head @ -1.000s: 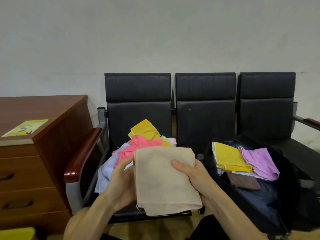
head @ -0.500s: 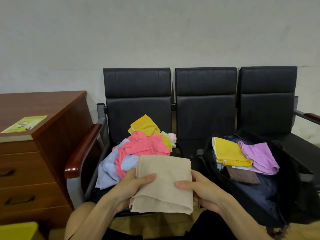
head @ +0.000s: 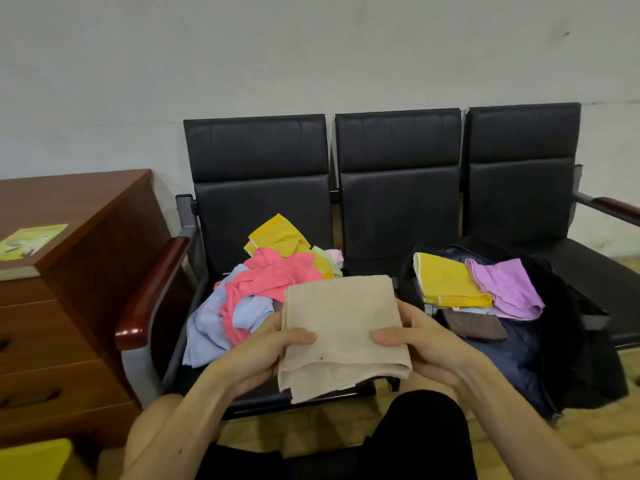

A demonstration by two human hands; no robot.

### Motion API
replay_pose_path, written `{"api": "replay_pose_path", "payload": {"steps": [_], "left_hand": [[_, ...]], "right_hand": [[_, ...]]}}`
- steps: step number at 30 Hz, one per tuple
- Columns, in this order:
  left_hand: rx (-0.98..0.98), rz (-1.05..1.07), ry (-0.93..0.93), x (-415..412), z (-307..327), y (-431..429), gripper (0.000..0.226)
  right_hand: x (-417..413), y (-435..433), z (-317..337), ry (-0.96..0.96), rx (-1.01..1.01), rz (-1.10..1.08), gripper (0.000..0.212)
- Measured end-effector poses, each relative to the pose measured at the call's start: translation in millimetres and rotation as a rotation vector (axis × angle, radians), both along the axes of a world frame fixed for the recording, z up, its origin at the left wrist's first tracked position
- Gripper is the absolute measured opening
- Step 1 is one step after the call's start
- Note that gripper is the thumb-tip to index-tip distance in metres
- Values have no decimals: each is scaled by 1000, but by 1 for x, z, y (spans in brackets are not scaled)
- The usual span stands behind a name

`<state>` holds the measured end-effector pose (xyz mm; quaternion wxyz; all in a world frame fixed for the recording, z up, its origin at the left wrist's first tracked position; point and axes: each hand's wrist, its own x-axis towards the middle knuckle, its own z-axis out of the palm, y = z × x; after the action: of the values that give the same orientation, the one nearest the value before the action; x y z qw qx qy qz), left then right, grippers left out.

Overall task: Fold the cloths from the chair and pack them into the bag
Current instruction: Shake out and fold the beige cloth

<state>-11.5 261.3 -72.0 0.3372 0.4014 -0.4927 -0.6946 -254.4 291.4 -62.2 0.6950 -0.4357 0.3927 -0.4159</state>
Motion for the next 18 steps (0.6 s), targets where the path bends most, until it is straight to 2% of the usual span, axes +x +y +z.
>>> {"api": "replay_pose_path", "payload": {"steps": [2,5,7,8,10,15,18], "left_hand": [[-22,-15,50,-1,6,2,36],[-91,-25,114,9,19,6,31],[-242,-107,31,18,28,7,26],[-305,-148,-2,21,32,8,24],[-351,-190,-7,23,36,7,19],[-405,-167,-24,12,35,3,58],[-432,-132,-23,1,29,-3,64]], "right_hand": [[-6,4,5,-14,-56,49,77],[-11,8,15,-20,-197,61,59],[-13,10,22,-28,-305,83,37],[-13,11,26,-21,-335,98,34],[-15,9,27,9,-353,103,47],[-17,8,14,41,-336,-61,39],[-19,8,2,149,-328,-151,44]]}}
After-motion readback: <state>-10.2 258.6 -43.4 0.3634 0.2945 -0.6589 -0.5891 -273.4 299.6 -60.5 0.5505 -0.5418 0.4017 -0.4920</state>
